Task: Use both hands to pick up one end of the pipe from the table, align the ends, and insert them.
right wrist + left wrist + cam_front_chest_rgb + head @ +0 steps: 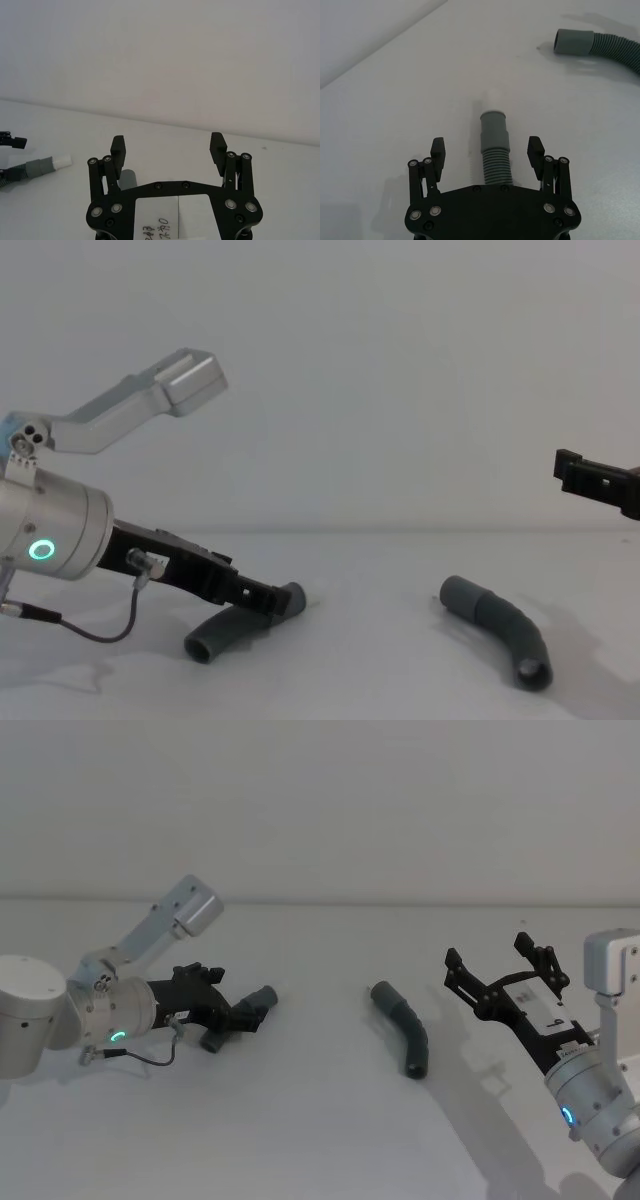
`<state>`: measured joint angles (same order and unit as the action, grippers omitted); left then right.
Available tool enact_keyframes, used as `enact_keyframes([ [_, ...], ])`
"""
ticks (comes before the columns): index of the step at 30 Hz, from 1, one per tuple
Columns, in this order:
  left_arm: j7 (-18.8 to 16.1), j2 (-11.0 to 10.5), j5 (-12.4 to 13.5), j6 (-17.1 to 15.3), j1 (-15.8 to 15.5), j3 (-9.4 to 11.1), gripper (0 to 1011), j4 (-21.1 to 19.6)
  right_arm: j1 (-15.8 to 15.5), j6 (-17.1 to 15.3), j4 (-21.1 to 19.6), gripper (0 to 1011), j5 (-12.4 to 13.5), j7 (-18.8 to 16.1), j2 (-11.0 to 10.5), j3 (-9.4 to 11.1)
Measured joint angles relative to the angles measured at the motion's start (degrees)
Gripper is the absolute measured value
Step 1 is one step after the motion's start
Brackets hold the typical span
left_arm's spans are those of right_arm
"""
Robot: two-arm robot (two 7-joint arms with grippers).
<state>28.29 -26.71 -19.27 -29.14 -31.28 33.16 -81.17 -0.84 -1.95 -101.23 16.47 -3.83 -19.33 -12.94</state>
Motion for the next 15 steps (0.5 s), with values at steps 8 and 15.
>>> enact_keyframes([
  [8,-0.1,0.8,0.5,-0.7,-0.7,0.4,1001,1.1,0.0,0.0,0.0,1001,0.0,0.0,0.0,0.0],
  [15,0.6,1.4,0.8,-1.1,-1.3,0.7,1001,2.0,0.0,0.0,0.0,1001,0.0,0.0,0.0,0.0],
])
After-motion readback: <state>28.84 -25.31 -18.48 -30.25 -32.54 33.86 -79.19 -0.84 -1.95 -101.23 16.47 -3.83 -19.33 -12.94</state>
